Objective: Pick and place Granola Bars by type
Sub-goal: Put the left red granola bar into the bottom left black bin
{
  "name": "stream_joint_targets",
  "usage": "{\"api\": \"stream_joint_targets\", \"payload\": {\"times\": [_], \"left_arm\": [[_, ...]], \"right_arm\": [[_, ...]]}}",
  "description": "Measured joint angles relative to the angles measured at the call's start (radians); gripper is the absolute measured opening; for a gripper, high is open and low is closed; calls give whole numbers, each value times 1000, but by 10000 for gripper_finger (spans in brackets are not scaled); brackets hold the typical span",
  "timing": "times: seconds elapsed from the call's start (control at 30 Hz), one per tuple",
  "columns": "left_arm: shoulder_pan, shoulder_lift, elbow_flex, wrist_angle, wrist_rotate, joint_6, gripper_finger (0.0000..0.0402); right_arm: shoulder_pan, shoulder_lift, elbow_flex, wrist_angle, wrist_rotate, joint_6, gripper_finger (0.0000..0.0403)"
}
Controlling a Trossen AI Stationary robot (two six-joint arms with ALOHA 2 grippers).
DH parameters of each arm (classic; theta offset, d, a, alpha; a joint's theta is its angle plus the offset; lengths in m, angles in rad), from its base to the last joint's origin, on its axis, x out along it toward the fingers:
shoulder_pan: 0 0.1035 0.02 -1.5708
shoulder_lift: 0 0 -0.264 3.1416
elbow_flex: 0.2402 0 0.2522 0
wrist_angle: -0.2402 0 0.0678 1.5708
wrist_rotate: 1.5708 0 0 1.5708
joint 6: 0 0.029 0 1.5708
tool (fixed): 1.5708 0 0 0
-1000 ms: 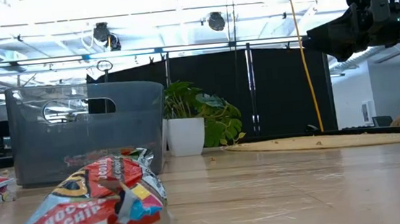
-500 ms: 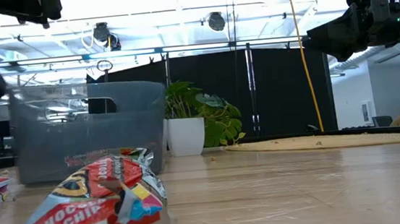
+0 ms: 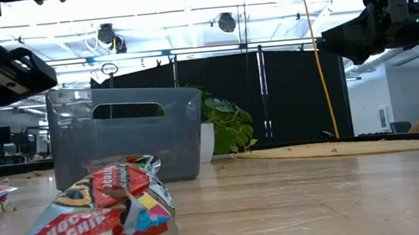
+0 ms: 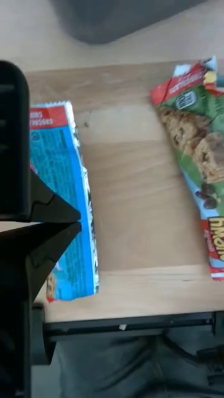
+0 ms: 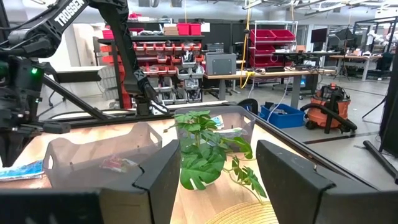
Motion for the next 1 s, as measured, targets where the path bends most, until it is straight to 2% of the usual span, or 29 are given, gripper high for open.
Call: {"api": "stream_joint_targets", "payload": {"times": [0.27, 0.63, 1.0], "left_arm": [[0, 0, -3, 4, -18, 27, 4], [-5, 0, -66, 6, -1, -67, 3], [-31, -2, -71, -200, 49, -240, 2]], "right_arm": [[0, 0, 0, 0, 0, 0, 201], [0, 0, 0, 0, 0, 0, 201], [0, 0, 0, 0, 0, 0, 201]]}}
